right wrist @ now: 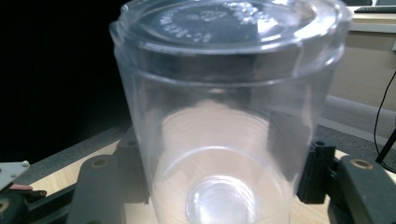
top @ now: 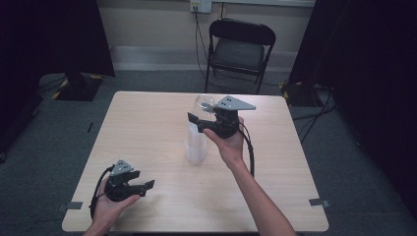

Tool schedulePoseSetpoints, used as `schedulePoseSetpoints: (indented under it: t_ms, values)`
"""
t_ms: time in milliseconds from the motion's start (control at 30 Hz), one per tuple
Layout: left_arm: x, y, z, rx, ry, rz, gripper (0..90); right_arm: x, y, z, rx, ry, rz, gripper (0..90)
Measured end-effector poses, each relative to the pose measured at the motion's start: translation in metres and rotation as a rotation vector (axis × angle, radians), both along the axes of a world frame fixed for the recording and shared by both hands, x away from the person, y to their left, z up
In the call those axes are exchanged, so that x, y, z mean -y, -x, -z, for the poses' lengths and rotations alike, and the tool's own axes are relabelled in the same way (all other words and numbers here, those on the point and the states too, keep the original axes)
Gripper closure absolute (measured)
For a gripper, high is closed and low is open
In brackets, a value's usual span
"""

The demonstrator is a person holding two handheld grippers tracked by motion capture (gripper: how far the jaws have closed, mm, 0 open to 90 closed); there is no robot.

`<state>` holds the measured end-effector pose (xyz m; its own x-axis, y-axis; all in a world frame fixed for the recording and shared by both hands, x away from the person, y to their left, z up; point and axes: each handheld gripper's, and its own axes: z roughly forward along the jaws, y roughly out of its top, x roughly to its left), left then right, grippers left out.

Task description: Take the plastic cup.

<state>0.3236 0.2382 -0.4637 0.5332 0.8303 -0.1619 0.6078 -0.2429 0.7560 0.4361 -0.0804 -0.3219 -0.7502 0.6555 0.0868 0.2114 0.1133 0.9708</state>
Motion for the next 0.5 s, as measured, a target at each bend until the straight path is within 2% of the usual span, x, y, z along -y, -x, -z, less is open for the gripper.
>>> schedulePoseSetpoints:
  t_ms: [100,267,500]
  values:
    - [0.001,0.0,0.0,-0.001,0.013,-0.006,29.8,0.005,0.004,-0.004,0.007,-0.009,-0.003,36.1]
    - [0.001,0.001,-0.004,0.024,0.035,-0.012,29.8,0.017,0.011,-0.009,0.015,-0.016,0.006,36.2]
    - [0.004,0.001,-0.006,0.032,0.0,0.004,31.5,0.037,0.018,-0.009,-0.004,-0.04,0.024,36.2]
